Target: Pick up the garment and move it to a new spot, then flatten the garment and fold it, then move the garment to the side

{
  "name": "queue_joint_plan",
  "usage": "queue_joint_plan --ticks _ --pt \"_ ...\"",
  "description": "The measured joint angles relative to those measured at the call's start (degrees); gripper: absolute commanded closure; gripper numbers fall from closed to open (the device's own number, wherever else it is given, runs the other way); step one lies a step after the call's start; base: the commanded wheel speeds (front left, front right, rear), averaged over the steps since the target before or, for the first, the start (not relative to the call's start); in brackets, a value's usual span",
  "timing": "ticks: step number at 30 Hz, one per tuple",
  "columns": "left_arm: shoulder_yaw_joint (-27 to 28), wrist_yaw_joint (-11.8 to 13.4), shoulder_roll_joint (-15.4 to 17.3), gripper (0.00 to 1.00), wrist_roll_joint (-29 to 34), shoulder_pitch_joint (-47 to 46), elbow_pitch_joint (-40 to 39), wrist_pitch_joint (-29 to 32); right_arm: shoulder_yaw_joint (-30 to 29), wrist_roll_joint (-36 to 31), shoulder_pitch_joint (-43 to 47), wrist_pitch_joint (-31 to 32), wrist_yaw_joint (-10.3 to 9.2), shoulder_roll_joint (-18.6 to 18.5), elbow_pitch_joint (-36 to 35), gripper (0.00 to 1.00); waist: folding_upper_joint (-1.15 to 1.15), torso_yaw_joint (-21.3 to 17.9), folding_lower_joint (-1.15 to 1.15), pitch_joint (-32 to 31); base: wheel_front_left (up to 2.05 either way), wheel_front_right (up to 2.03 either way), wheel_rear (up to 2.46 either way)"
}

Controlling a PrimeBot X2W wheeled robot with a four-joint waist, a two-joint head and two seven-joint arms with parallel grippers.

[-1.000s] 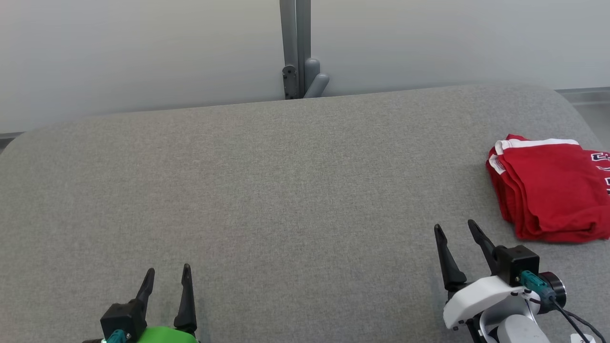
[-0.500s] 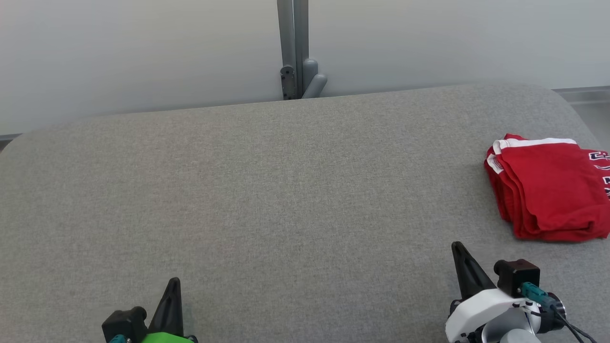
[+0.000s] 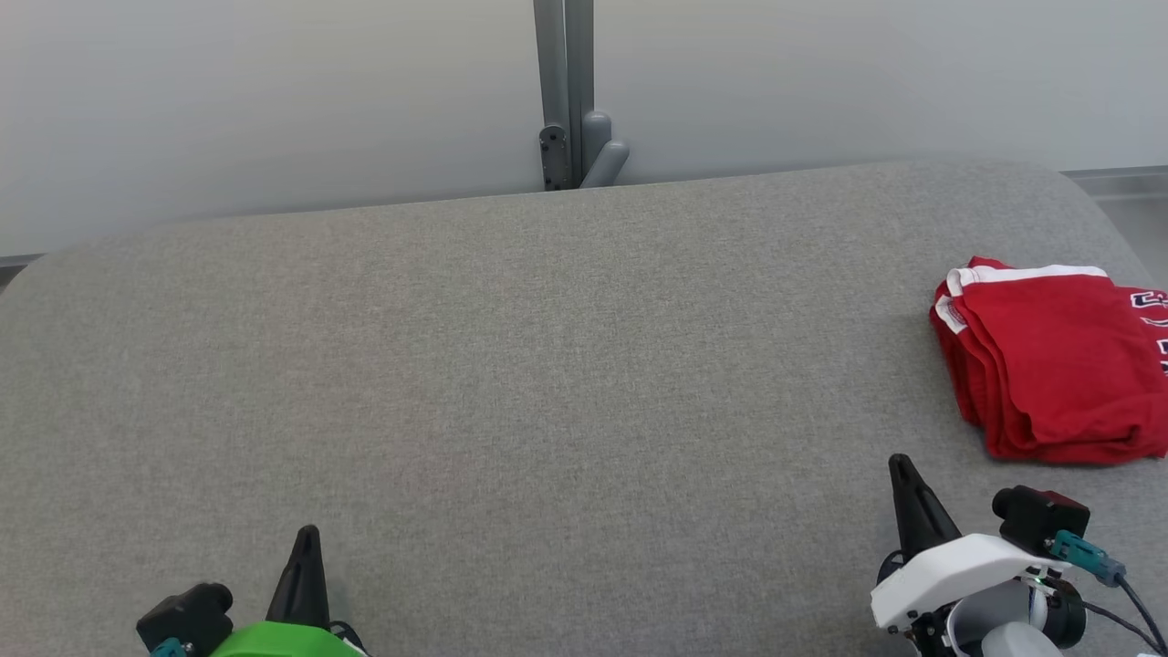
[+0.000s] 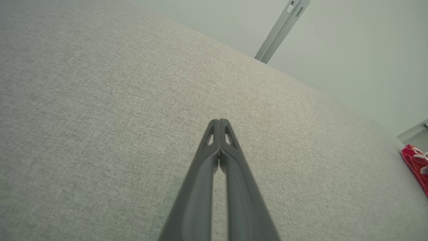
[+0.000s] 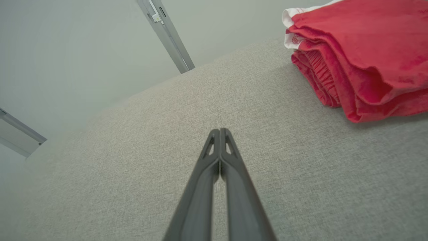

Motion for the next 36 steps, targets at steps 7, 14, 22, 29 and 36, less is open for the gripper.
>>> queue_joint_plan --ticks 7,14,22,29,36 --pt "0.87 -0.08 0.0 1.0 -5.47 -0.31 -0.76 1.38 -0.48 5.9 -0.04 1.44 0.0 -0.01 -0.82 1.0 0.0 0.09 0.0 0.02 0.0 0.0 0.0" --pt "1.56 -0.34 0.01 1.0 -11.25 -0.9 -1.3 2.9 -1.2 12.15 -0.13 2.99 -0.01 -0.02 -1.6 1.0 0.0 0.18 0.0 0.04 0.0 0.0 0.0" --pt "2.4 -0.57 0.01 1.0 -17.1 -1.51 -2.3 4.65 -1.83 18.78 -0.27 4.65 -0.01 -0.02 -2.49 1.0 0.0 0.29 0.0 0.07 0.0 0.0 0.0" --pt "3.25 -0.87 0.02 1.0 -22.93 -2.18 -2.86 6.05 -2.38 24.92 -0.32 6.14 -0.02 -0.04 -3.27 1.0 0.0 0.41 0.0 0.1 0.0 0.0 0.0" --pt "3.71 -1.01 0.02 1.0 -27.27 -2.72 -3.41 7.37 -3.0 29.94 -0.38 7.35 -0.02 -0.05 -3.89 1.0 0.0 0.51 0.0 0.12 0.0 0.0 0.0"
